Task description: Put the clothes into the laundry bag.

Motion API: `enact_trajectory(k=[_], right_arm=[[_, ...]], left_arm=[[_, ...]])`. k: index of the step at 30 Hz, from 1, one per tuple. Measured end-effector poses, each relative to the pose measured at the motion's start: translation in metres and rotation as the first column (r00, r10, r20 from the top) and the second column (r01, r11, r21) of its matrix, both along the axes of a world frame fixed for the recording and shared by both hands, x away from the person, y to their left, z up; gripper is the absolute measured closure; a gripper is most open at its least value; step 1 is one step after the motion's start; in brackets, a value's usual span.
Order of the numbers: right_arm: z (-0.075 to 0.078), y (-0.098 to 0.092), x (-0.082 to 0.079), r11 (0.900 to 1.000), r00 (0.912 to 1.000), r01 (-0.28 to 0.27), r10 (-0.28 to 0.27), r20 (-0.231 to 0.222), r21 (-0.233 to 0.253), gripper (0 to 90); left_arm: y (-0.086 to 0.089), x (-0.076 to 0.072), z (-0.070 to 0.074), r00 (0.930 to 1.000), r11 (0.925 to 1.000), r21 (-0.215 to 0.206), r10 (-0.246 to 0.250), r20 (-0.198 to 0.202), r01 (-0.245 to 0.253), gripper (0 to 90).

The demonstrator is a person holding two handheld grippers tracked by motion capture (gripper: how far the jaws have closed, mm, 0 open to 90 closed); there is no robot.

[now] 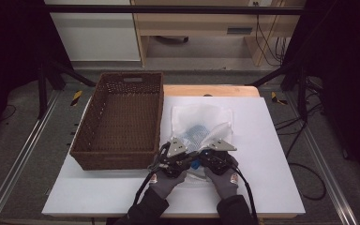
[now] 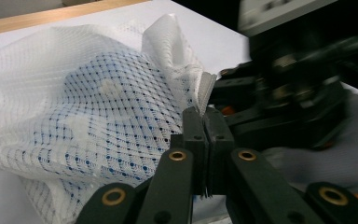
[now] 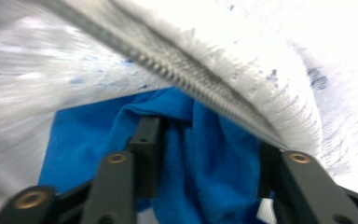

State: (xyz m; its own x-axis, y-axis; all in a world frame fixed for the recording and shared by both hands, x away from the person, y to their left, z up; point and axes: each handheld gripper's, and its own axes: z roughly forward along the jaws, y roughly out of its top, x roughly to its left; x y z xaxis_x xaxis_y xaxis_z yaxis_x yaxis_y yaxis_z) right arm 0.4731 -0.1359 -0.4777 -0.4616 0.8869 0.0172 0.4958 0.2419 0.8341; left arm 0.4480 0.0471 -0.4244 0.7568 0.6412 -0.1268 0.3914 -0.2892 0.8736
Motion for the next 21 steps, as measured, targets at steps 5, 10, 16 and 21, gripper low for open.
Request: enact_trajectory(k=[5,10,16,21], right_arm=[[0.019,-0.019,-0.024,0.994,0.9965,-0.083,0.082,0.016,0.074,43.9],[0.020,-0.039,-0.041,0.994,0.9948,-0.101,0.100,0.020,0.046,42.7],[-0.005,-0.036,-0.029,0.995,0.9937,-0.093,0.091,-0.066,-0.031,72.3],[-0.003,-0.030,-0.025,0.993,0.9933,-0.101,0.097,-0.062,-0.054,87.2]], left_arm=[[0.001,0.002,-0.001,1.0000,1.0000,0.006,0.004,-0.001,-0.004,89.3],[-0.001,0.002,-0.002,1.0000,0.9999,0.010,0.008,0.000,-0.008,89.2],[0.000,0.004,-0.001,0.9999,0.9999,0.011,0.012,-0.001,-0.012,89.3],[0.000,0.005,-0.001,0.9999,0.9999,0.002,0.015,-0.003,-0.015,89.2]])
